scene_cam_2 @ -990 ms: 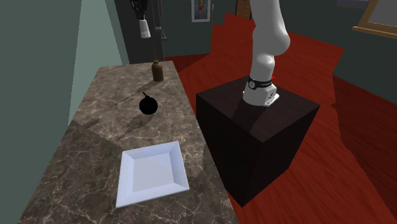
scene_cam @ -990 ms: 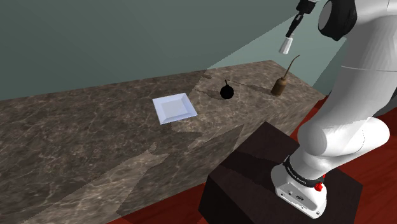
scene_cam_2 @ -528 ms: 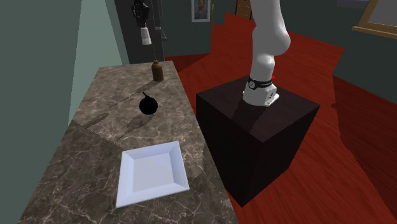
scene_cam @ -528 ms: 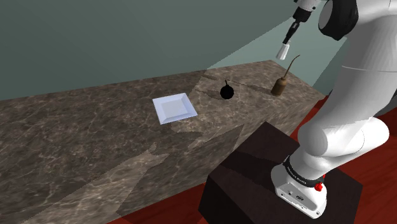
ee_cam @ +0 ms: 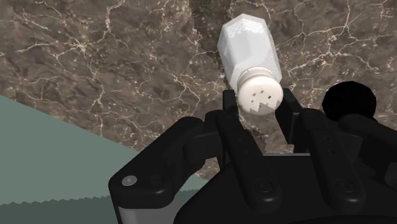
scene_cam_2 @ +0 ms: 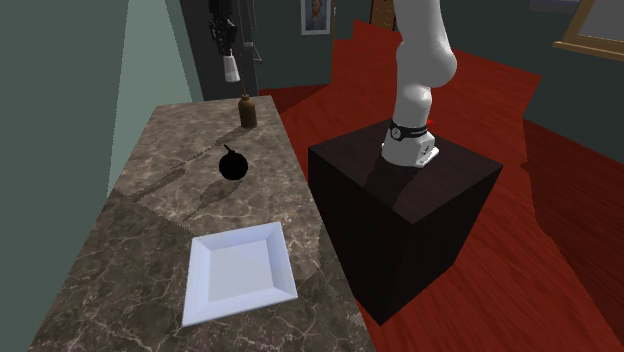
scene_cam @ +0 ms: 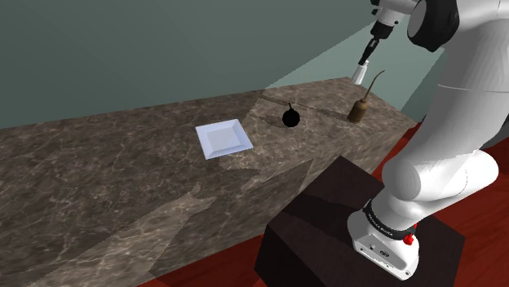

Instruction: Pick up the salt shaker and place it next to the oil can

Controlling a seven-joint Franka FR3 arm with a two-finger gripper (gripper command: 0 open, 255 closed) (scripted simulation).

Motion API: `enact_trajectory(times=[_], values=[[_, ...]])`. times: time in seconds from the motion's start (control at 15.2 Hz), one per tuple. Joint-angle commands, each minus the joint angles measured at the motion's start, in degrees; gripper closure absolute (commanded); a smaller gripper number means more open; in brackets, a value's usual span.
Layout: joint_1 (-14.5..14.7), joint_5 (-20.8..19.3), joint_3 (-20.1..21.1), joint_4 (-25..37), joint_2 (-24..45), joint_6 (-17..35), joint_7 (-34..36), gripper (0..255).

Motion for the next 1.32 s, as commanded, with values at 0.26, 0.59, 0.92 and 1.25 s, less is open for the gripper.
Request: enact_trajectory(times=[0.26,0.59,0.92,1.25], values=[[0.3,0.6,0.3,-3.9,0.6,4.4,-0.8,255],[0.3,1.3,0.6,-6.5,1.5,7.7,-1.7,255],[0.3,2.2,1.0,-8.8,2.7,11.0,-2.5,255],[0.1,3.3,1.5,-10.6,4.1,14.0,-3.5,255]])
